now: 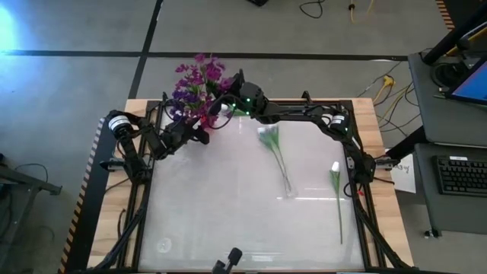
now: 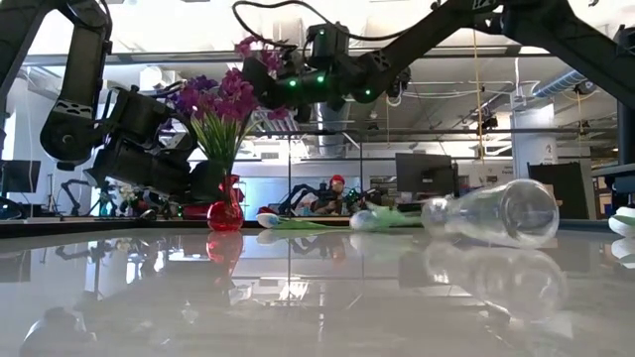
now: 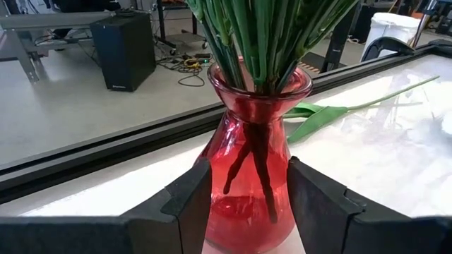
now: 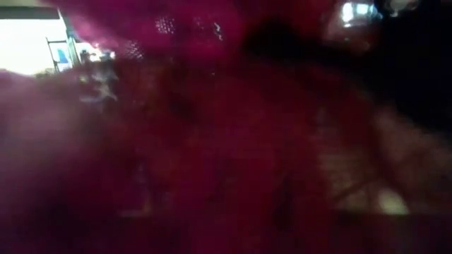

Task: Sort flowers into vase by color
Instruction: Put the light purple flower into the red vase

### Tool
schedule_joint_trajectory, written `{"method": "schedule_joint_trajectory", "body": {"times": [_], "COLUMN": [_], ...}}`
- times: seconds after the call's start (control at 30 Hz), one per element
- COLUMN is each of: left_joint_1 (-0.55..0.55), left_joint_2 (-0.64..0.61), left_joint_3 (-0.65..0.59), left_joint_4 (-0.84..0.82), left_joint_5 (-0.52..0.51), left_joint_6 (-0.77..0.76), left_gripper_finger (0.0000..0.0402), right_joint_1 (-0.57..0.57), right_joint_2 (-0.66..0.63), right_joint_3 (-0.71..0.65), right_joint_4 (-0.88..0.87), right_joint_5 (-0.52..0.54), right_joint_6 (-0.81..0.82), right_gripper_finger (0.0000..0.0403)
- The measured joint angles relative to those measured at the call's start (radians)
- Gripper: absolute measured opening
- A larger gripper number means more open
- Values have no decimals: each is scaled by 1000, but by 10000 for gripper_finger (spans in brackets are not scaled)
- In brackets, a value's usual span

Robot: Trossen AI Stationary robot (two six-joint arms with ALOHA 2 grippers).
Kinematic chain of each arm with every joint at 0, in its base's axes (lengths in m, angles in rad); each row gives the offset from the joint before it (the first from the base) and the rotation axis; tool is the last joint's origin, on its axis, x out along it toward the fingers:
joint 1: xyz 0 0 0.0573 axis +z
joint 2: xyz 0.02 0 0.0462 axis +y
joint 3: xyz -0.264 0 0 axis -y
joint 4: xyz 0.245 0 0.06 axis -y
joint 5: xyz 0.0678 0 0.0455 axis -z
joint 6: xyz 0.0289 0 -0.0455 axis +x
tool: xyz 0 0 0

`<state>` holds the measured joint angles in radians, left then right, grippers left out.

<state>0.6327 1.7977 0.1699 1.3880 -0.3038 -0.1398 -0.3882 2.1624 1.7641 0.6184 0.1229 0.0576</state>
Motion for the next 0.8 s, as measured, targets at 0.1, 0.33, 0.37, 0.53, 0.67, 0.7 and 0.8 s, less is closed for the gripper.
{"method": "schedule_joint_trajectory", "body": {"times": [0.1, 0.33, 0.37, 0.53, 0.67, 0.7, 0.8], "left_joint_1": [0, 0, 0, 0, 0, 0, 0], "left_joint_2": [0, 0, 0, 0, 0, 0, 0], "left_joint_3": [0, 0, 0, 0, 0, 0, 0], "left_joint_4": [0, 0, 0, 0, 0, 0, 0], "left_joint_5": [0, 0, 0, 0, 0, 0, 0], "left_joint_6": [0, 0, 0, 0, 0, 0, 0], "left_gripper_finger": [160, 160, 160, 160, 160, 160, 160], "right_joint_1": [0, 4, 4, 5, 4, 4, 4], "right_joint_2": [0, 0, 0, 0, 0, 0, 0], "right_joint_3": [0, 0, 0, 0, 0, 0, 0], "right_joint_4": [-1, -1, 0, -2, 0, -1, -7], "right_joint_5": [0, 0, 0, 0, 0, 0, 0], "right_joint_6": [-3, -5, -5, -6, -5, -6, -6], "right_gripper_finger": [22, 22, 22, 22, 22, 22, 22]}}
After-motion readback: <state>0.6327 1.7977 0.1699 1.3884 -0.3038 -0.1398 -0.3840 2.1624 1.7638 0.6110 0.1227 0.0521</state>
